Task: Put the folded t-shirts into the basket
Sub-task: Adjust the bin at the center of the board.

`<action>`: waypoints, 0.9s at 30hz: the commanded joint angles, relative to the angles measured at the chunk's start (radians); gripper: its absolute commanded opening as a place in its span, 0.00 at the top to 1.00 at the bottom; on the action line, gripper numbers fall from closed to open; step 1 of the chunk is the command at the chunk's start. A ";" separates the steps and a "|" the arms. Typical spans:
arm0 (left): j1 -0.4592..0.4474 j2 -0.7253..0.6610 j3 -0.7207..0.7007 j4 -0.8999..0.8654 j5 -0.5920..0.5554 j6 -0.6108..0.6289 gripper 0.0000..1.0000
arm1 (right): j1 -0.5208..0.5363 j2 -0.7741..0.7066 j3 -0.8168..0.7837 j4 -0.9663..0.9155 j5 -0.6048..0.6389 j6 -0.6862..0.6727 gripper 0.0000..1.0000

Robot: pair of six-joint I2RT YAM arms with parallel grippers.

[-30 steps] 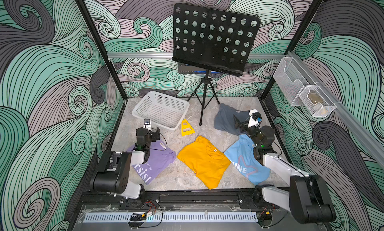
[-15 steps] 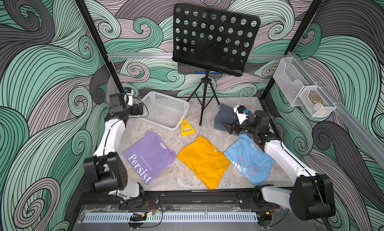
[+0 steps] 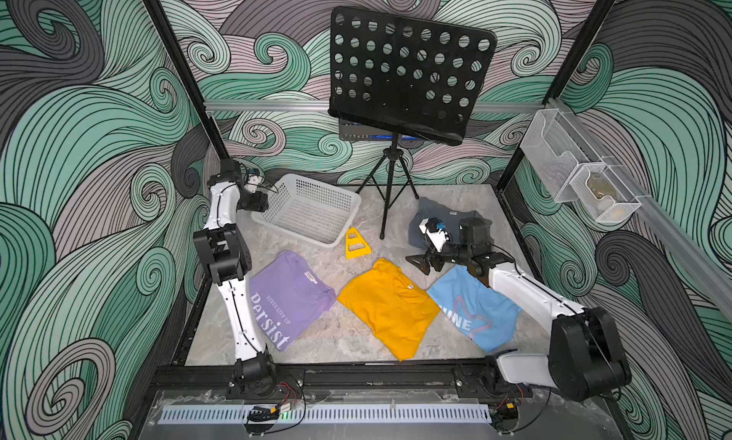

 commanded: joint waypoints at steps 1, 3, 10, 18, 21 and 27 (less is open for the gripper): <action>-0.018 0.017 0.063 -0.228 0.069 0.011 0.39 | 0.006 0.002 -0.003 -0.017 0.011 -0.025 0.01; -0.026 -0.051 -0.038 -0.189 0.101 -0.008 0.41 | 0.006 0.003 -0.005 -0.018 0.023 -0.030 0.01; -0.055 -0.332 -0.502 0.036 0.129 -0.094 0.43 | 0.006 0.014 -0.004 -0.024 0.030 -0.036 0.01; -0.089 -0.413 -0.664 0.068 0.205 -0.119 0.43 | 0.012 0.038 0.005 -0.039 0.026 -0.035 0.01; -0.103 -0.415 -0.668 0.056 0.222 -0.116 0.42 | 0.024 0.036 0.004 -0.041 0.030 -0.041 0.01; -0.083 -0.454 -0.583 0.000 0.125 -0.086 0.32 | 0.113 0.050 0.029 -0.090 0.072 -0.059 0.02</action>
